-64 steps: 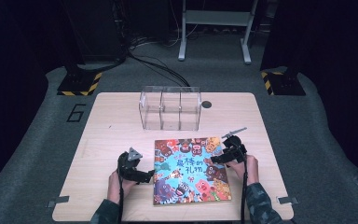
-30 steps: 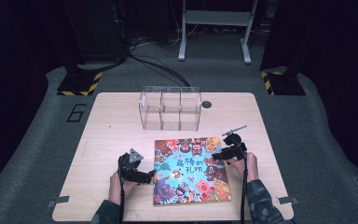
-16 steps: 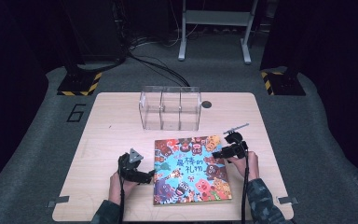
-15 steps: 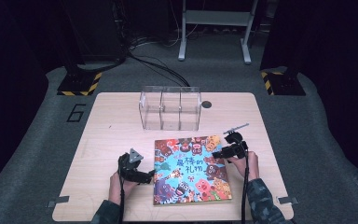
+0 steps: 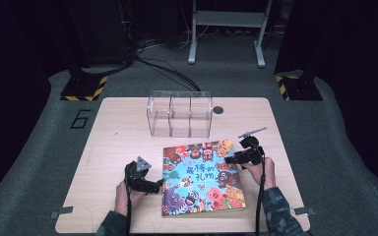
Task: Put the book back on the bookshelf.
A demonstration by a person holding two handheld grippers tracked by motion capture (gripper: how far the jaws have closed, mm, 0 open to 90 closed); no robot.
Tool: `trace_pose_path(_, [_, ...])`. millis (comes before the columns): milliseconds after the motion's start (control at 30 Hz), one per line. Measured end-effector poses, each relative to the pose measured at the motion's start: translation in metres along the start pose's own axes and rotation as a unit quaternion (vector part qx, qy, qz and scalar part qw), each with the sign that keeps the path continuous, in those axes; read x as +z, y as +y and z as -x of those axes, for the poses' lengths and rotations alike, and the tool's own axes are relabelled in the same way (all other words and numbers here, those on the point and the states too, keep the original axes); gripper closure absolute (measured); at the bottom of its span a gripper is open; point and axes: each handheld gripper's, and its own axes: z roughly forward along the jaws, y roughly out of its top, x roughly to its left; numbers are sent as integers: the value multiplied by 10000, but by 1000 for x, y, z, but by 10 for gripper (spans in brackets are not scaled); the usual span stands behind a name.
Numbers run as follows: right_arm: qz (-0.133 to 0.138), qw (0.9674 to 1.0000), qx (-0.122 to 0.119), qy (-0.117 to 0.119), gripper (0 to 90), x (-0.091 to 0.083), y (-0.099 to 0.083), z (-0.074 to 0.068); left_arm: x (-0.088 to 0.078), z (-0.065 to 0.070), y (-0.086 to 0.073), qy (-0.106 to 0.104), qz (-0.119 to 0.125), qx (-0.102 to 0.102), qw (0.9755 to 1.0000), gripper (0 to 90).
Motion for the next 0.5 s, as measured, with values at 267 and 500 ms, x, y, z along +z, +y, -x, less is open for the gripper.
trace_pose_path(267, [159,9998,62,111,403,-5,5,-2,1,0,0,43,42,-4,10000,0])
trace_pose_path(500, [219,9995,40,210,401,-5,11,-2,1,0,0,41,51,2,10000,0])
